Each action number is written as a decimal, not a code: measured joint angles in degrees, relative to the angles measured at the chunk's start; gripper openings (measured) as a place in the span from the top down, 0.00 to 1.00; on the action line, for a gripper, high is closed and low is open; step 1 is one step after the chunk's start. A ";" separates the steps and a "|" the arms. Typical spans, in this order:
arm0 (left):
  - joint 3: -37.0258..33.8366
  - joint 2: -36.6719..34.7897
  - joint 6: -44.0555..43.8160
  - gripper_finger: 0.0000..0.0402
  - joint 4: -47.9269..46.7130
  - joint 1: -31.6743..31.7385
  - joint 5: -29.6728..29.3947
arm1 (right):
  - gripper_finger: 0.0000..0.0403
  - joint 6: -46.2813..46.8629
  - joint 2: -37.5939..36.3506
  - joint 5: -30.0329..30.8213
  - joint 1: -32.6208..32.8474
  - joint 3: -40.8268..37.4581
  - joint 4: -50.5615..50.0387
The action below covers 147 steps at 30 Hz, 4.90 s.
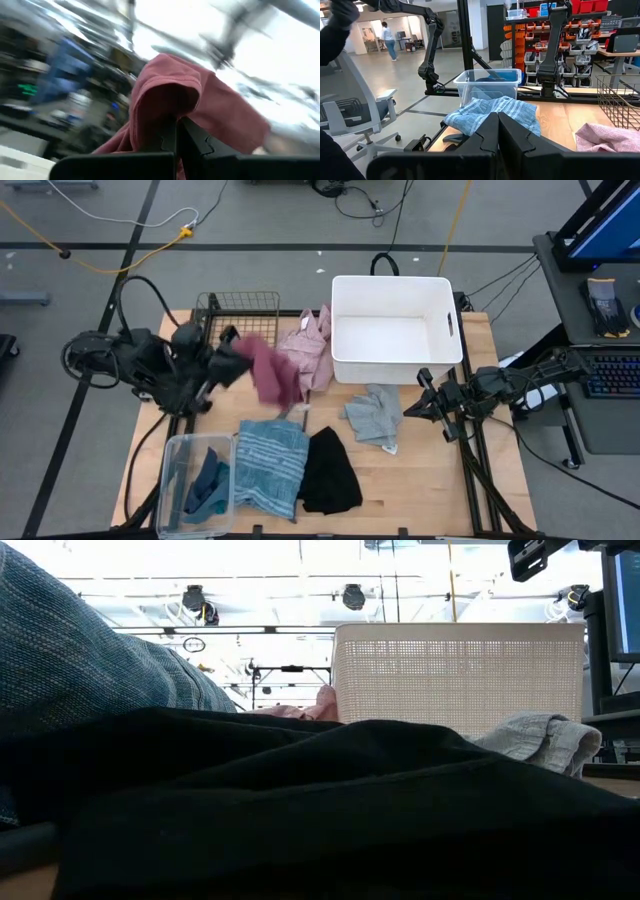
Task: Pick & Place Cloths
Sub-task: Put the red underwear into the wire basket, then put the black underwear into the wire basket
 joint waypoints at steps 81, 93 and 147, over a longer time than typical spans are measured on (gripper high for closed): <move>-0.02 20.18 -7.93 1.00 -64.51 57.05 -5.51 | 1.00 0.42 -0.02 1.95 -0.02 -0.02 0.01; -0.02 25.97 -12.76 1.00 -74.27 59.66 -2.41 | 1.00 0.42 0.01 1.92 -0.02 -0.02 -0.02; 0.20 6.78 -23.97 0.34 -52.18 20.56 9.67 | 1.00 0.44 0.00 1.66 -0.02 -0.02 -0.04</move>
